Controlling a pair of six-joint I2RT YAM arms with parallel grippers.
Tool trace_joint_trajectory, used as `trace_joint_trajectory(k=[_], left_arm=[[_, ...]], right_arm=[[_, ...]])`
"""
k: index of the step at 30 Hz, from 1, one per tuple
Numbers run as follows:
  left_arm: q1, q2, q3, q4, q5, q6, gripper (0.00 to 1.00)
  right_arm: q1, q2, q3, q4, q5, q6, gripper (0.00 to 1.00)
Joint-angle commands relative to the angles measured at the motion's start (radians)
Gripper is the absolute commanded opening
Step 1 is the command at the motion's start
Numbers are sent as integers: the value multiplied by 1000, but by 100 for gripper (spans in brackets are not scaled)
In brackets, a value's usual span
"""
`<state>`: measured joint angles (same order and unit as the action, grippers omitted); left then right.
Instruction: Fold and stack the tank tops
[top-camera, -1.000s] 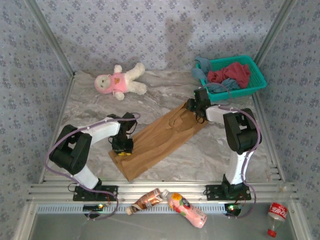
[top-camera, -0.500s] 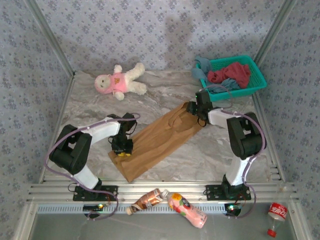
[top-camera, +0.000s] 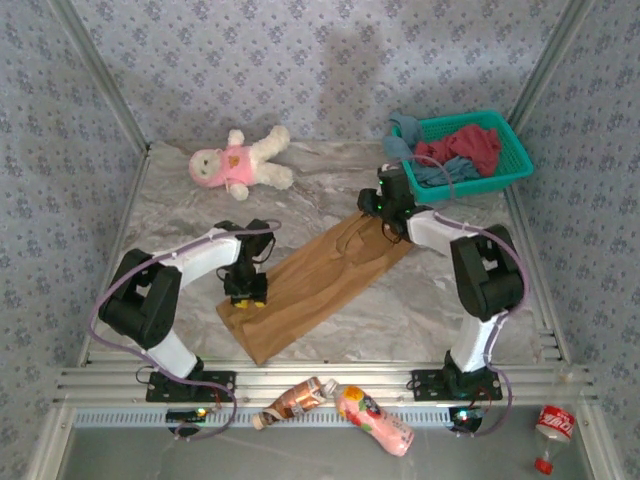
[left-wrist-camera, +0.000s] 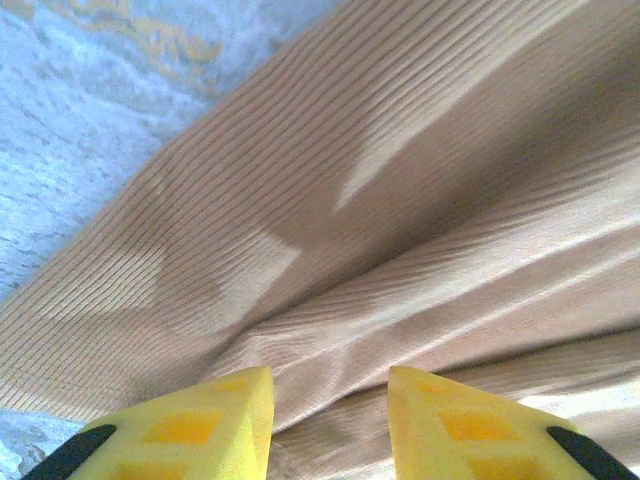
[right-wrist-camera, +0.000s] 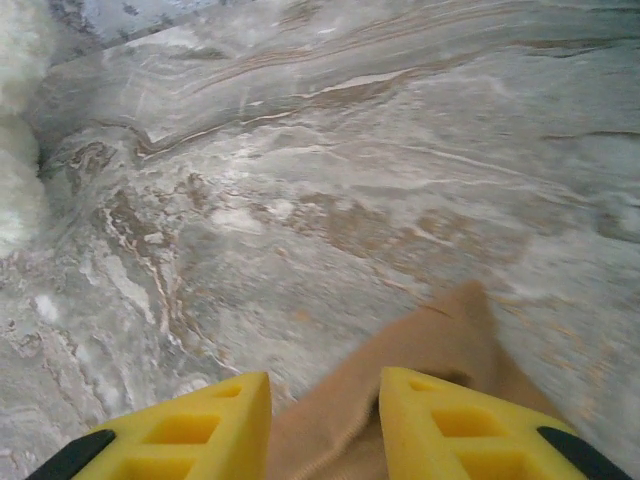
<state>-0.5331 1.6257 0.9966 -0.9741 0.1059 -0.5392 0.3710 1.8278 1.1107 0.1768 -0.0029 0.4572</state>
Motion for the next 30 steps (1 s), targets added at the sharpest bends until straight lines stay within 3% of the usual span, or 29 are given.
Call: trace_joint_trajectory(k=[1, 15, 24, 30], left_arm=[[-1, -21, 77, -64, 19, 20, 36], [84, 28, 72, -15, 57, 79, 38], [93, 49, -11, 23, 82, 77, 38], [78, 32, -41, 47, 129, 35, 38]], right_arm=[[1, 71, 51, 6, 0, 23, 32], [-48, 167, 21, -107, 3, 7, 22], [-40, 293, 216, -203, -6, -51, 22], [-44, 361, 347, -298, -86, -63, 25]])
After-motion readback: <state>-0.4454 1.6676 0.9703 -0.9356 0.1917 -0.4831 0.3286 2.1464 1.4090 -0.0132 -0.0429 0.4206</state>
